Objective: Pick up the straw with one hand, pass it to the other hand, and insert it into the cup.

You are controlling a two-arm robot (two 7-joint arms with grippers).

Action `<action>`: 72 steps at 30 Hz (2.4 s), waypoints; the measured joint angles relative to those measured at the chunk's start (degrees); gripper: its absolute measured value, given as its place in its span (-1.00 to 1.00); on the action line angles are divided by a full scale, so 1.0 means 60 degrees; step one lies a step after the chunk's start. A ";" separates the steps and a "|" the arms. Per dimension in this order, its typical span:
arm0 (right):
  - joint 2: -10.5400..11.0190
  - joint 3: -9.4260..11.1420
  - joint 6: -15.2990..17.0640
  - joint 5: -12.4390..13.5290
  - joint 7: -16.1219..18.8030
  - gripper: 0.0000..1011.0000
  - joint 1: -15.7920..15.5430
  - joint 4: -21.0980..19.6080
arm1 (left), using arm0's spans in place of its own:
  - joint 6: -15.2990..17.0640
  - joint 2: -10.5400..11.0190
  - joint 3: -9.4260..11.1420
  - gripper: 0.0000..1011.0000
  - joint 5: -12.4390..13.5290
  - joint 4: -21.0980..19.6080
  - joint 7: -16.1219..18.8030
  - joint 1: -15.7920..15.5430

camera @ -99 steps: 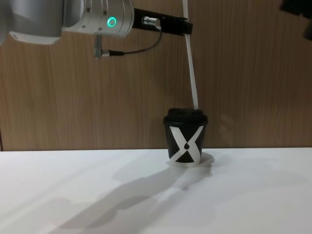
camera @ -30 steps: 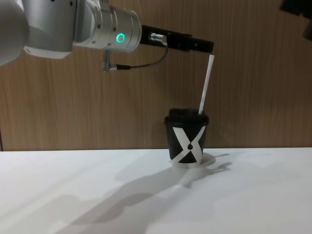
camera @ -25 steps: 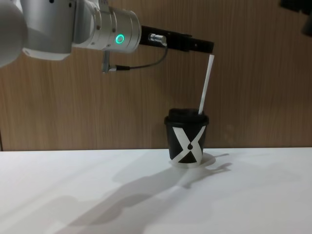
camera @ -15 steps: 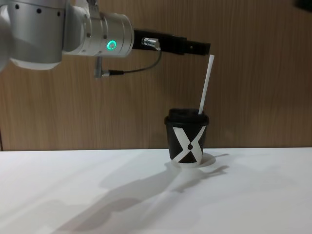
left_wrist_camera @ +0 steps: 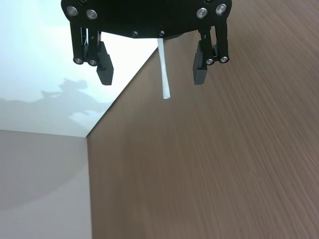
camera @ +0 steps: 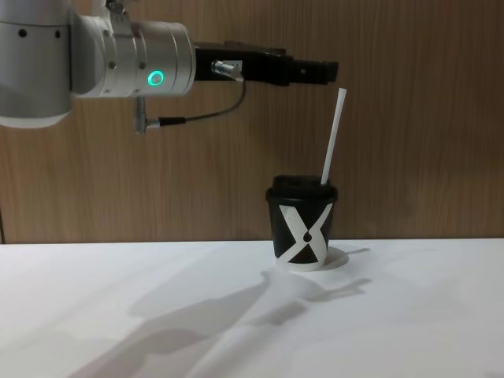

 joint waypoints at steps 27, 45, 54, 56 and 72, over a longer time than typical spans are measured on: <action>0.0328 -0.0168 0.1325 -0.1318 -0.3570 0.98 -0.0322 -0.1200 | -0.1011 0.0450 -0.0160 0.98 0.0249 -0.1101 0.0514 0.0758; 0.0356 -0.0056 0.1534 -0.2200 -0.5421 0.98 -0.0880 -0.1927 | -0.0955 0.0710 -0.0322 0.98 0.0487 -0.1696 0.0806 0.1261; 0.0293 -0.0046 0.1424 -0.2307 -0.5571 0.98 -0.0968 -0.2028 | -0.0757 0.0922 -0.0343 0.98 0.0484 -0.1989 0.0679 0.1481; 0.0280 -0.0058 0.1391 -0.2306 -0.5570 0.98 -0.0972 -0.2031 | -0.0738 0.0943 -0.0345 0.98 0.0484 -0.2020 0.0665 0.1503; 0.0221 -0.0113 0.1228 -0.2275 -0.5531 0.98 -0.0988 -0.2049 | -0.0621 0.1070 -0.0359 0.98 0.0467 -0.2193 0.0587 0.1636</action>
